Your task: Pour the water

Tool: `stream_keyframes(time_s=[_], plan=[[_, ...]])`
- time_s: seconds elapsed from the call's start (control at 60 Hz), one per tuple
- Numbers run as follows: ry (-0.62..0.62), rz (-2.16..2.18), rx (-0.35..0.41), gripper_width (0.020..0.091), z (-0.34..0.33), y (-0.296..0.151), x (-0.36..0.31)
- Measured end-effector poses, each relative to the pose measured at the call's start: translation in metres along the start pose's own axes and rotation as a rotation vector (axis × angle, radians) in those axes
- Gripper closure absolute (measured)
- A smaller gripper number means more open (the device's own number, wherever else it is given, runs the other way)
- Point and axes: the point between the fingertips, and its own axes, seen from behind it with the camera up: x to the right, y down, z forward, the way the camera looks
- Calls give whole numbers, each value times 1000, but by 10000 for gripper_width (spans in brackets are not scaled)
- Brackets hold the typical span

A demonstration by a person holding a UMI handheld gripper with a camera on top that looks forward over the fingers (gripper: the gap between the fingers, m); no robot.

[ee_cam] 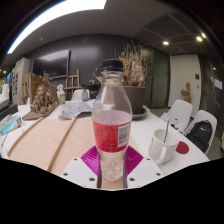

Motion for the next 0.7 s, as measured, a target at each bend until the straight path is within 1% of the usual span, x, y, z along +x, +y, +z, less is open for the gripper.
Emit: stream_keyframes(time_s=[0.033, 0.05, 0.067, 0.133, 0.15, 0.267, 0.383, 0.55, 0.7], plan=[[4, 1, 1, 858, 0, 0, 1], [4, 0, 4, 858, 0, 0, -1], [1, -3, 4, 881, 0, 0, -2], [-5, -7, -3, 891, 0, 1, -4], [-9, -8, -4, 907, 0, 1, -4], [-13, 10, -19, 907, -2, 1, -5], [-45, 78, -16, 908, -6, -17, -13], [-162, 414, -7, 910, -12, -60, -28], [-305, 894, -46, 911, -13, -93, -33]])
